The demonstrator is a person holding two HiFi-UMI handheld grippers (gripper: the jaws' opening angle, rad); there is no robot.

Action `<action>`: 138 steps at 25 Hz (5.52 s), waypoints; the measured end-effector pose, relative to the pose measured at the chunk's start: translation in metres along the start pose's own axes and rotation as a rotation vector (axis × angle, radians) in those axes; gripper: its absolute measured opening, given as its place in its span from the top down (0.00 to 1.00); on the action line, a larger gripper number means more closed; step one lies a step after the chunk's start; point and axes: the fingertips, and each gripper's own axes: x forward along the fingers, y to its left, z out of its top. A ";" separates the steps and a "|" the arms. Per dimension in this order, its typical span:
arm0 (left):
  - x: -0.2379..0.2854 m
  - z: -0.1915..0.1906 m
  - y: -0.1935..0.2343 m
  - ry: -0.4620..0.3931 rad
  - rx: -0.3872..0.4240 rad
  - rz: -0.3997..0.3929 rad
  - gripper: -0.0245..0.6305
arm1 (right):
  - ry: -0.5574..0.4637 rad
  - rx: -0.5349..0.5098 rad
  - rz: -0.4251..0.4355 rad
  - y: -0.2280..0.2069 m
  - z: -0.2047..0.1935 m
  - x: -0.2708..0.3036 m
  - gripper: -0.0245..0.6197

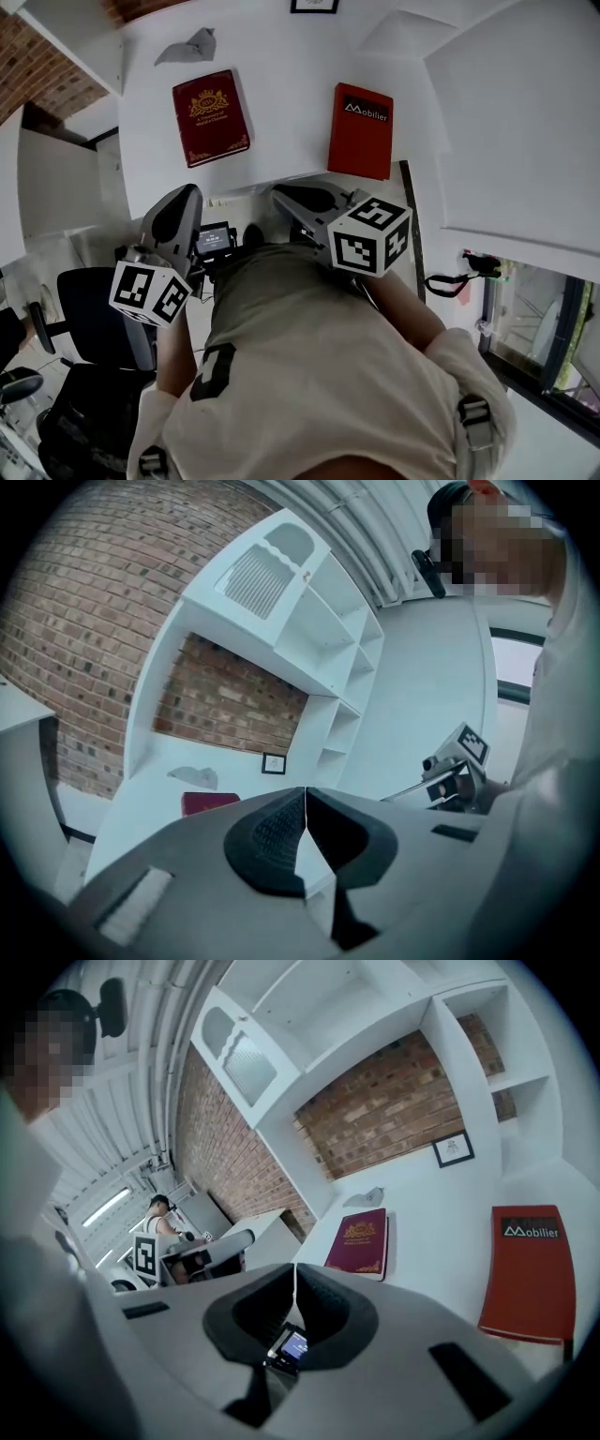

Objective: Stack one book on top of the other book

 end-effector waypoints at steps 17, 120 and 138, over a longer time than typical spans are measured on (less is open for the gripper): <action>0.104 -0.003 -0.053 0.145 0.063 -0.216 0.95 | -0.186 0.346 -0.141 -0.096 0.002 -0.060 0.95; 0.021 0.001 -0.103 -0.048 -0.009 0.112 0.95 | -0.725 1.107 -0.022 -0.356 -0.122 -0.207 0.71; 0.008 -0.012 -0.148 -0.070 -0.008 0.261 0.95 | -0.652 1.155 0.075 -0.376 -0.113 -0.202 0.71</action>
